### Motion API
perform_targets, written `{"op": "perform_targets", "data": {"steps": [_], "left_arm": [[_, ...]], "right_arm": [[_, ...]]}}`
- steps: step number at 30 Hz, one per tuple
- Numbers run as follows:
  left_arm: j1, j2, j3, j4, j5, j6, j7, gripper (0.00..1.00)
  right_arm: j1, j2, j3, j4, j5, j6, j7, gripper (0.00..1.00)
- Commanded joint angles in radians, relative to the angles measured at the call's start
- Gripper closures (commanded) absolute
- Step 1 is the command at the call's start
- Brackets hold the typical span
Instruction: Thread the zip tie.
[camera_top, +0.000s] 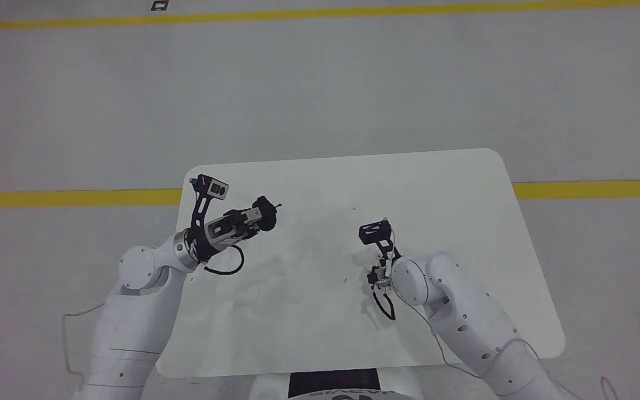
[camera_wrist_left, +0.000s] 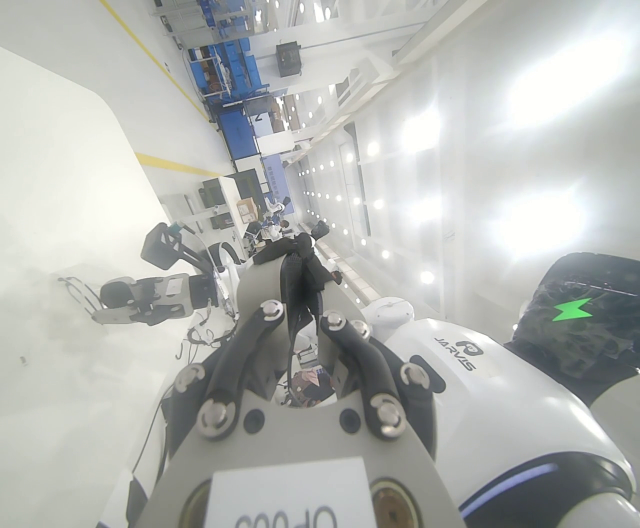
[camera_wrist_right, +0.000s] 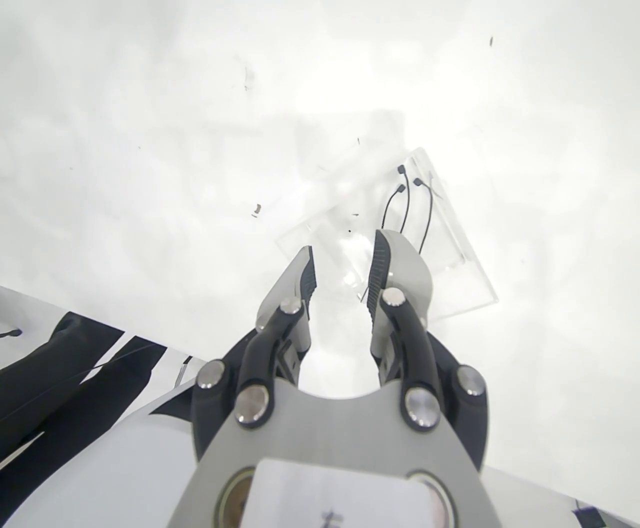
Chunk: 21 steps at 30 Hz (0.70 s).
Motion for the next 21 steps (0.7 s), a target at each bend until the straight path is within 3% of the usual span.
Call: {"op": "perform_targets", "data": {"steps": [1,21], "left_arm": [[0.000,0.000,0.000,0.000,0.000,0.000,0.000,1.00],[0.000,0.000,0.000,0.000,0.000,0.000,0.000,1.00]], "right_arm": [[0.000,-0.001,0.000,0.007,-0.003,0.001,-0.006,0.78],[0.008,-0.031,-0.008,0.070,-0.071,0.001,-0.038,0.73]]}}
